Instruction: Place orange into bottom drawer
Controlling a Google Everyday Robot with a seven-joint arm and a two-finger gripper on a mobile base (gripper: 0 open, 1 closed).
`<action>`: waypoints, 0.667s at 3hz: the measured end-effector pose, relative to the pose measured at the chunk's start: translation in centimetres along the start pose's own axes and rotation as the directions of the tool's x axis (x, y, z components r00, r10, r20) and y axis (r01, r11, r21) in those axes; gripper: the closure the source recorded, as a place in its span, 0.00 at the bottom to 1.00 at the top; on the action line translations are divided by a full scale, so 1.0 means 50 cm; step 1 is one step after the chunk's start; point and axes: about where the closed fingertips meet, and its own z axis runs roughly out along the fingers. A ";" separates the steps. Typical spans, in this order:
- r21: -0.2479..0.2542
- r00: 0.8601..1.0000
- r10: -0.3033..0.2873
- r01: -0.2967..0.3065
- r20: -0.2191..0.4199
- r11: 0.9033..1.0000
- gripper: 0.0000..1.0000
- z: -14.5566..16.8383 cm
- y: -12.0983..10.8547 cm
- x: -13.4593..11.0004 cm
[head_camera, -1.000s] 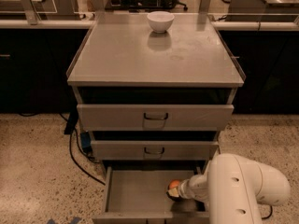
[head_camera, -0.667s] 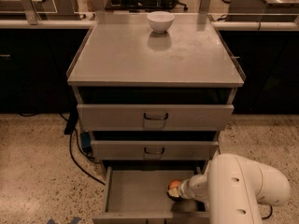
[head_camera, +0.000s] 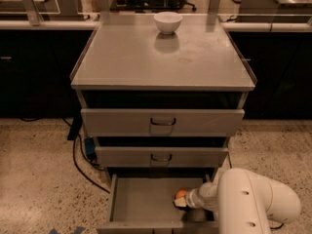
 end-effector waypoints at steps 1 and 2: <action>0.000 1.000 0.000 0.000 0.000 1.000 1.00 0.000 0.000 0.000; 0.000 1.000 0.000 0.000 0.000 1.000 0.81 0.000 0.000 0.000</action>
Offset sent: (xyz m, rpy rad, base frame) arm 0.0000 0.0000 0.0000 0.0000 0.0000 0.0000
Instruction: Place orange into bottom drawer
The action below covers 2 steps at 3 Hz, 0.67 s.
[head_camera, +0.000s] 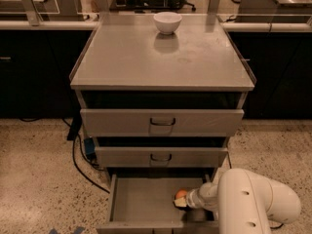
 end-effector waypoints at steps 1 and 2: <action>0.000 1.000 0.000 0.000 0.000 1.000 0.58 0.000 0.000 0.000; 0.000 1.000 0.000 0.000 0.000 1.000 0.34 0.000 0.000 0.000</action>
Offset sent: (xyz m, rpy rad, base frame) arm 0.0000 0.0000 0.0000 0.0000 0.0000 0.0000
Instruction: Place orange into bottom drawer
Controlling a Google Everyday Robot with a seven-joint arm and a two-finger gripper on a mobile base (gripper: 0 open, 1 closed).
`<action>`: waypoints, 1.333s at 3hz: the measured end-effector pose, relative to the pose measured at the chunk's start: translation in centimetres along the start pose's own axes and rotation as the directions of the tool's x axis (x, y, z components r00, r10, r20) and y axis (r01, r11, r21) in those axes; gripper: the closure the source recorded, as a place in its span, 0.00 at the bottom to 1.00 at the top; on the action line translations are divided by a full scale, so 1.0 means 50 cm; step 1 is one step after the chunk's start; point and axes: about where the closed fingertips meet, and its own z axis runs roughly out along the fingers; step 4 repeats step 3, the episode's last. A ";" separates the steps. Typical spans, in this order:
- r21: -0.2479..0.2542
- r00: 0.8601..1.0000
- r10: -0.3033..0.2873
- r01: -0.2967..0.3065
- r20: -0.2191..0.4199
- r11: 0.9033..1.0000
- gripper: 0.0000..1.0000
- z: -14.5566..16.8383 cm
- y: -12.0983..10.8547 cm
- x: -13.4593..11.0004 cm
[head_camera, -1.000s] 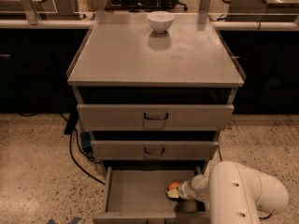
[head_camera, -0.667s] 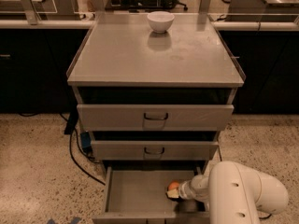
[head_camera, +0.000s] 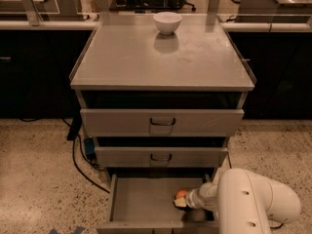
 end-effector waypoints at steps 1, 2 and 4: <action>0.000 1.000 0.000 0.000 0.000 1.000 0.12 0.000 0.000 0.000; 0.000 1.000 0.000 0.000 0.000 1.000 0.00 0.000 0.000 0.000; 0.000 1.000 0.000 0.000 0.000 1.000 0.00 0.000 0.000 0.000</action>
Offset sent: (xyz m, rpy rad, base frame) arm 0.0000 0.0000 0.0000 0.0000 0.0000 0.0000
